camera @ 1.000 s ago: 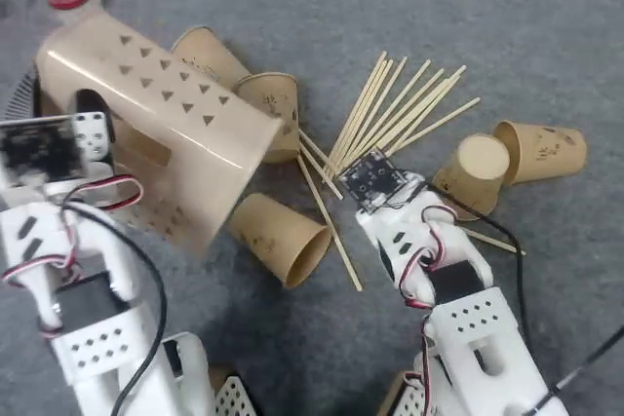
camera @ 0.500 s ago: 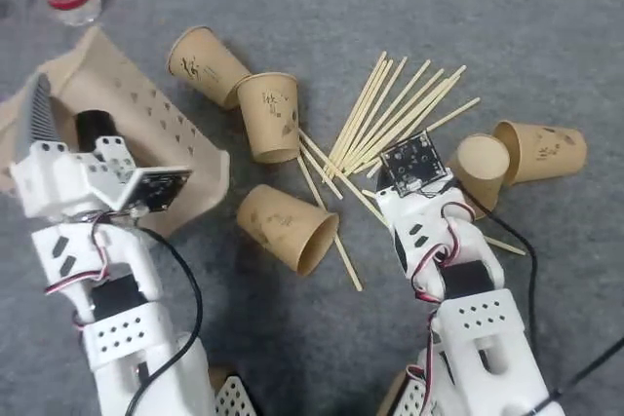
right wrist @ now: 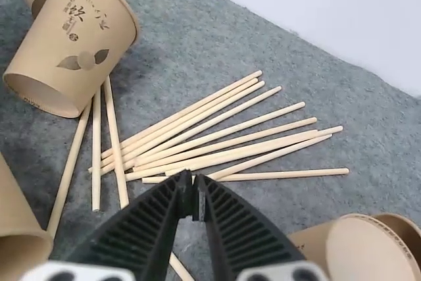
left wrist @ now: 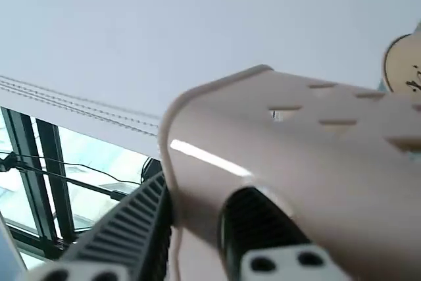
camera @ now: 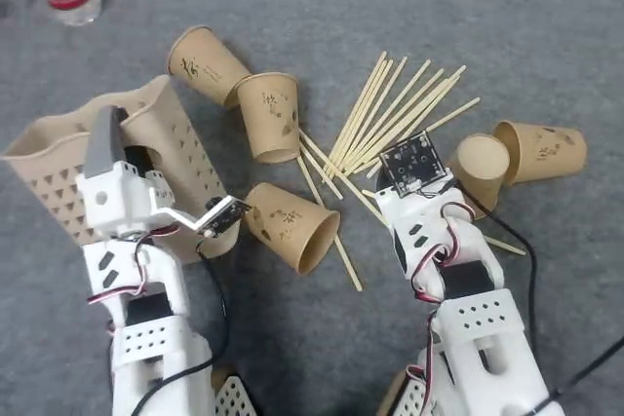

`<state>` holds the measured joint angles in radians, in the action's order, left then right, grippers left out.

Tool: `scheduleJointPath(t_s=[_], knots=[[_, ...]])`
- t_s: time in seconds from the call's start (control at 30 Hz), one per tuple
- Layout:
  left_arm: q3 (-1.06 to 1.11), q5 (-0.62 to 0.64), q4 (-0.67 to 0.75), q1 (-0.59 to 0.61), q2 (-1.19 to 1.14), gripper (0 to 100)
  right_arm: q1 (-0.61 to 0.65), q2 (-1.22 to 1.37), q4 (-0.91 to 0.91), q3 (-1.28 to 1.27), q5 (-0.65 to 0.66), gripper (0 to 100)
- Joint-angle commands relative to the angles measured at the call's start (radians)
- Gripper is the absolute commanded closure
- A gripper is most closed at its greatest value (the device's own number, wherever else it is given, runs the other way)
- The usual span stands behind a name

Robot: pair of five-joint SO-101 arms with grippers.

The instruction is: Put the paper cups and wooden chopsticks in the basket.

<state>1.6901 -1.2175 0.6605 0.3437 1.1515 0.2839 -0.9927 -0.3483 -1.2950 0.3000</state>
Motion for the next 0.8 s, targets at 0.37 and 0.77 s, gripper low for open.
scheduleJointPath(t_s=[0.37, 0.77], knots=[[-0.012, 0.081, 0.138, 0.017, 0.006, 80, 0.002, -0.007, 0.013, 0.006, -0.003, 99.1], [-0.012, 0.044, 0.348, 0.017, 0.006, 80, 0.002, 0.001, 0.016, 0.006, -0.003, 99.1]])
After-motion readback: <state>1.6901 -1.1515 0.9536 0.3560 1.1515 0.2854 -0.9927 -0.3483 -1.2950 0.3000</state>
